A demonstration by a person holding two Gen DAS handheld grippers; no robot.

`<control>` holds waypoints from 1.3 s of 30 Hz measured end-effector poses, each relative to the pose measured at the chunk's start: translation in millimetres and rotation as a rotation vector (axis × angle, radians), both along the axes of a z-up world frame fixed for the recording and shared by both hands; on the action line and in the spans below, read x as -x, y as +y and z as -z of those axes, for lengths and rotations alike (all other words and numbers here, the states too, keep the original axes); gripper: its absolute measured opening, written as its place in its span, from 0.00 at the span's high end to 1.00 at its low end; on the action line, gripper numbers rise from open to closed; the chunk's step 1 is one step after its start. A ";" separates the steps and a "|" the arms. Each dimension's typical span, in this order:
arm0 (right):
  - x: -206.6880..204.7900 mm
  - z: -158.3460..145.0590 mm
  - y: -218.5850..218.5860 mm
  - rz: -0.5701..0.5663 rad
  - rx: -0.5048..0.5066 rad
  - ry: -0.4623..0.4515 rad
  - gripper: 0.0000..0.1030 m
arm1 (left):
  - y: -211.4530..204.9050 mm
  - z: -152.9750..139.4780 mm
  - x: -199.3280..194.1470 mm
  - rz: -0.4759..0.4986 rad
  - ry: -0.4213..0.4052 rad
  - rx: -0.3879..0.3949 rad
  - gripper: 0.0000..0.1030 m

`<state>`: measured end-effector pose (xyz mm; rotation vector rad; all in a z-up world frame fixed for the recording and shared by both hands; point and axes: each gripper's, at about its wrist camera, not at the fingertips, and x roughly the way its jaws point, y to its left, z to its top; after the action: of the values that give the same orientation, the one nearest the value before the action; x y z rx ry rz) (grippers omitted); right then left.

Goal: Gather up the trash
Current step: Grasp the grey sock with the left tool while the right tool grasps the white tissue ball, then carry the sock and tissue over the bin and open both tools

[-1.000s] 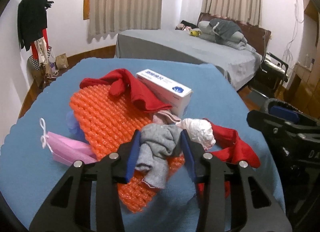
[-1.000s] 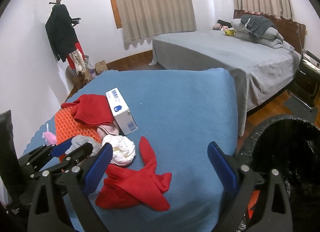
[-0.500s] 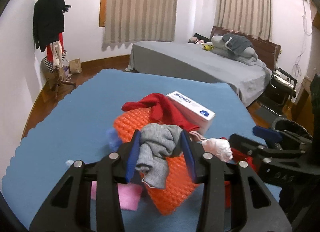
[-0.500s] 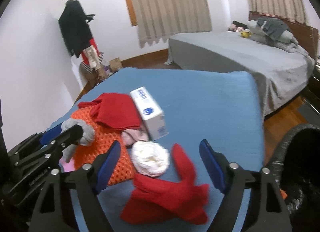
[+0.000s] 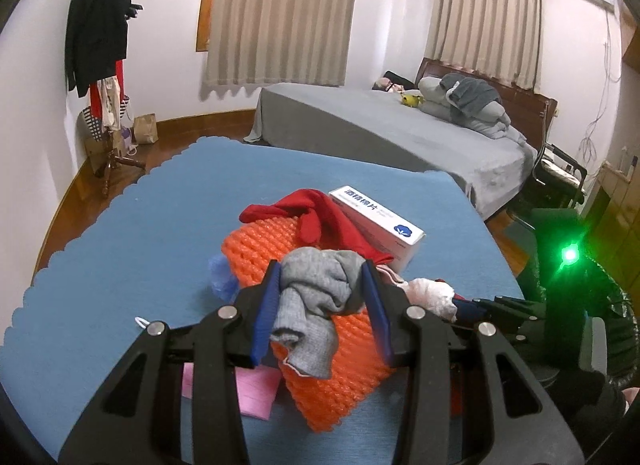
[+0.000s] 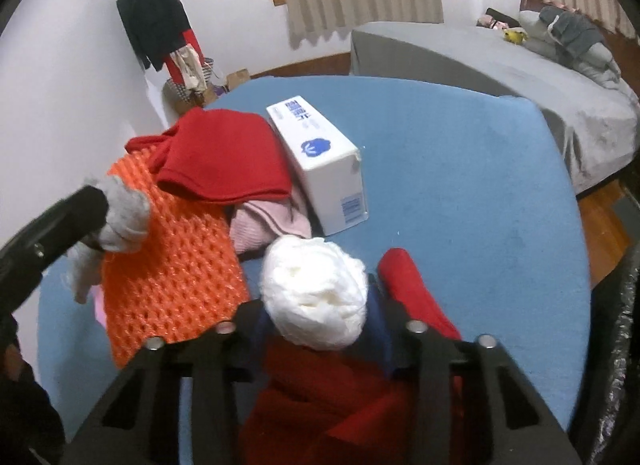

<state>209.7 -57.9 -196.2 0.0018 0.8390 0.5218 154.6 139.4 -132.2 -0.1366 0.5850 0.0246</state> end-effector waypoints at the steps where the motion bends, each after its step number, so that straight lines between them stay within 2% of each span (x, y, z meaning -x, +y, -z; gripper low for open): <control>1: 1.5 -2.9 -1.8 -0.001 -0.002 -0.008 0.65 | 1.4 -0.4 0.6 0.000 -0.003 -0.001 0.62; 11: 20.0 -55.6 -24.7 0.006 -0.102 -0.115 0.65 | -9.1 -19.0 2.3 0.011 -0.046 0.000 0.62; 21: 35.3 -99.8 -57.9 0.064 -0.132 -0.199 0.65 | -32.9 -45.5 8.9 0.057 -0.114 0.001 0.62; 30: 53.1 -110.9 -100.0 0.135 -0.122 -0.217 0.65 | -68.9 -53.5 12.8 0.136 -0.134 0.009 0.62; 39: 64.0 -110.6 -143.6 0.222 -0.093 -0.221 0.65 | -103.9 -47.5 10.9 0.232 -0.124 0.017 0.62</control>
<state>145.7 -201.5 -85.5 0.1195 0.5894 0.3438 143.7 35.5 -84.7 -0.0852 0.4744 -0.2123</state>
